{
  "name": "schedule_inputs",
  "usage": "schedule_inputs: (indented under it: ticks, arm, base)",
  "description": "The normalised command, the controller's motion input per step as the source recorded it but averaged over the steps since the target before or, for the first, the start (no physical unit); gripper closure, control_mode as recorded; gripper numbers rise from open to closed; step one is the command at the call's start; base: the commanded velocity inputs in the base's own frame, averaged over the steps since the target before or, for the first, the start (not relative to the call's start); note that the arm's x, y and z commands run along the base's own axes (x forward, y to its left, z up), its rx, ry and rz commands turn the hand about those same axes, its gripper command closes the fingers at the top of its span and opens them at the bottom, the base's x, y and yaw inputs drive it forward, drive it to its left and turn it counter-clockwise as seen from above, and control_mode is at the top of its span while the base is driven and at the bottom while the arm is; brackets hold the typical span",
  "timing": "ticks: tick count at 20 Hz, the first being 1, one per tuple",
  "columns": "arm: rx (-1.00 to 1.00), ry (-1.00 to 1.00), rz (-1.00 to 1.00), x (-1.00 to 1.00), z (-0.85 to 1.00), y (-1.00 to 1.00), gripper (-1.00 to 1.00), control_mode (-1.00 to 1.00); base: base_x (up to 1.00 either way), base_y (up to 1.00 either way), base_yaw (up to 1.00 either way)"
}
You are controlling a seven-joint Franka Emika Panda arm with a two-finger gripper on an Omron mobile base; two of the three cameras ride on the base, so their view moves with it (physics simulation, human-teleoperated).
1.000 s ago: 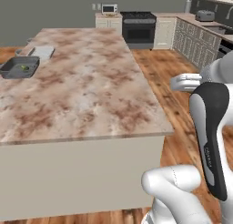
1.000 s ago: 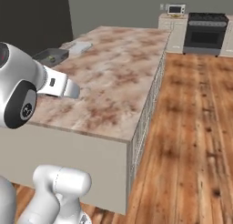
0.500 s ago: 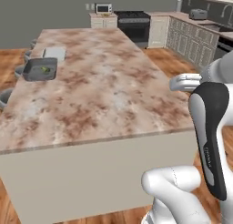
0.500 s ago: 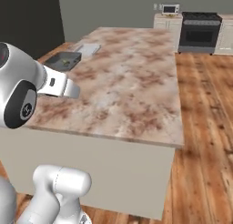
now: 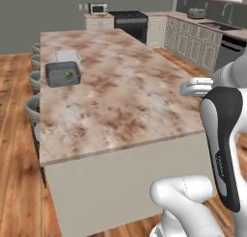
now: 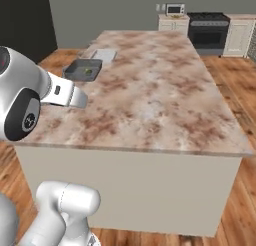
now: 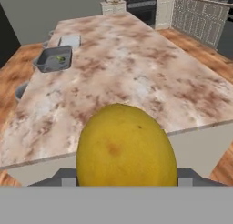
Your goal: Place the cold items (lemon and broccoli) from the fridge in one tupperware on the dining counter. Place the warm items (kebab skewer and hot dog) in the stove area in another tupperware.
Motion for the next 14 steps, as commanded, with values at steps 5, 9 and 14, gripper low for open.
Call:
schedule_inputs:
  ticks: [5, 9, 14]
  arm:
    - [0.00, 0.00, 0.00, 0.00, 0.00, 0.00, 1.00, 1.00]
    - [0.00, 0.00, 0.00, 0.00, 0.00, 0.00, 1.00, 1.00]
    - [0.00, 0.00, 0.00, 0.00, 0.00, 0.00, 1.00, 1.00]
  base:
    - [-0.05, 1.00, -0.30]
    - [-0.03, 1.00, -0.28]
    - [-0.02, 1.00, -0.29]
